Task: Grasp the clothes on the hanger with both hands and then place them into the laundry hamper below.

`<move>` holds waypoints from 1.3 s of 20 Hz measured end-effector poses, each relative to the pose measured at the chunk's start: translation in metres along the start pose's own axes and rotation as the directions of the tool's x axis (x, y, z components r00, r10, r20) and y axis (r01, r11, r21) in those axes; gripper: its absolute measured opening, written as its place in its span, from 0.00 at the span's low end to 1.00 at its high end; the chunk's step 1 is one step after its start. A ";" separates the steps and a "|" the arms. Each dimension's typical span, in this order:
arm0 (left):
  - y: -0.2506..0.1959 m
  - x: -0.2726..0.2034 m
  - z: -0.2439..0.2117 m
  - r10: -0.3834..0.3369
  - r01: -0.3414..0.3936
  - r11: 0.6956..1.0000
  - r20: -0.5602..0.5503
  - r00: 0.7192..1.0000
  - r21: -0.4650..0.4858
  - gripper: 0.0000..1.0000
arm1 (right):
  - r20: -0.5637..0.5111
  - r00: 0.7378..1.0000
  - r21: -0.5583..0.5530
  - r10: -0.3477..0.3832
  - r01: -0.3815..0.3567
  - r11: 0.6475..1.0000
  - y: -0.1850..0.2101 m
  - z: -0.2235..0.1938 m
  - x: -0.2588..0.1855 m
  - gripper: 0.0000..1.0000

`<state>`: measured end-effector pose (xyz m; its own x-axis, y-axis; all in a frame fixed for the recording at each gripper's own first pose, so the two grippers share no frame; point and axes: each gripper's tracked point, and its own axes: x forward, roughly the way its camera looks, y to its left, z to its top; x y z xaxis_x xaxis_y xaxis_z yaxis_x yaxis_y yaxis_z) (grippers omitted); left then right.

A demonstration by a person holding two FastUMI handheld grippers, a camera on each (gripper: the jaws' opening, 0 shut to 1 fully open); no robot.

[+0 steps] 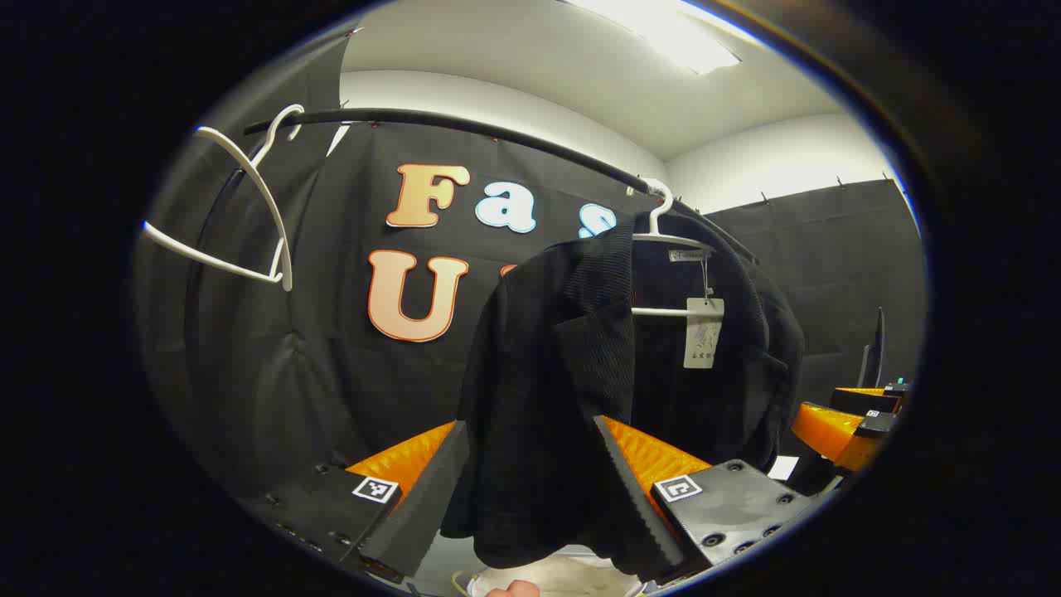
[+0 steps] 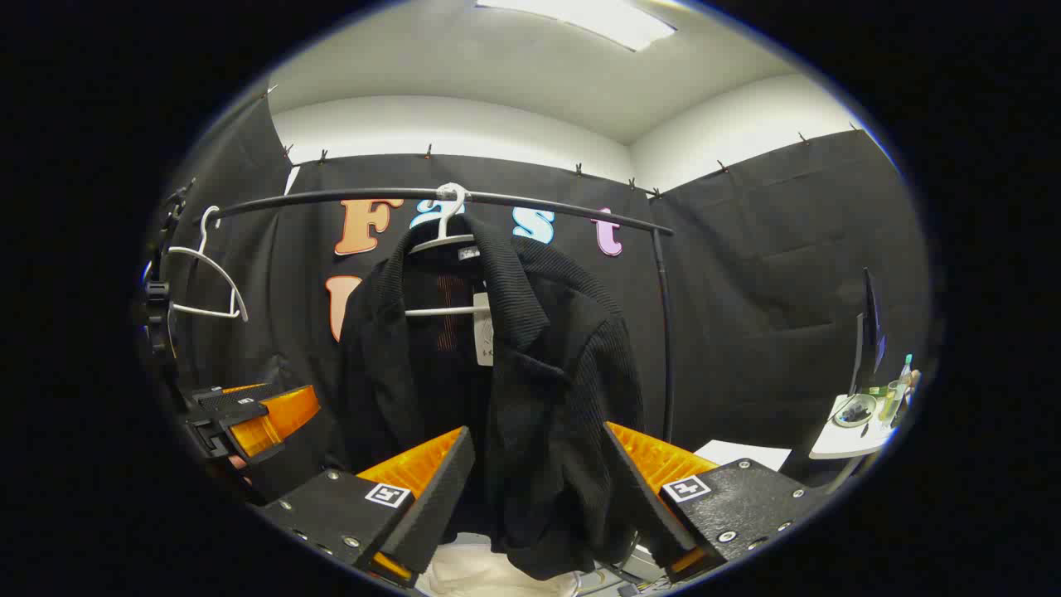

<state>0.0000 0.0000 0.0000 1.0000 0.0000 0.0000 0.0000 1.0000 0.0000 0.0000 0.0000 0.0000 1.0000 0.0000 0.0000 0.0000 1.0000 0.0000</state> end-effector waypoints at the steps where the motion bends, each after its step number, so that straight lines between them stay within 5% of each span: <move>1: 0.000 0.000 -0.001 0.001 -0.001 1.000 -0.004 1.000 -0.005 0.92 | 0.000 1.000 0.000 0.001 -0.001 1.000 0.000 0.000 0.000 0.95; 7: 0.002 -0.006 -0.001 0.010 -0.010 1.000 -0.010 1.000 -0.015 1.00 | 0.006 1.000 -0.009 0.000 0.000 1.000 -0.007 0.000 -0.008 0.95; 26: 0.002 -0.011 -0.005 0.003 -0.003 1.000 -0.027 1.000 -0.020 1.00 | -0.023 1.000 0.005 0.012 -0.012 1.000 -0.002 -0.013 -0.018 0.95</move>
<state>-0.0109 0.0017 -0.0047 0.9996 0.0028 -0.0275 -0.0034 0.9998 -0.0200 -0.0184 -0.0023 -0.0132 0.9997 0.0122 -0.0228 -0.0121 0.9999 0.0053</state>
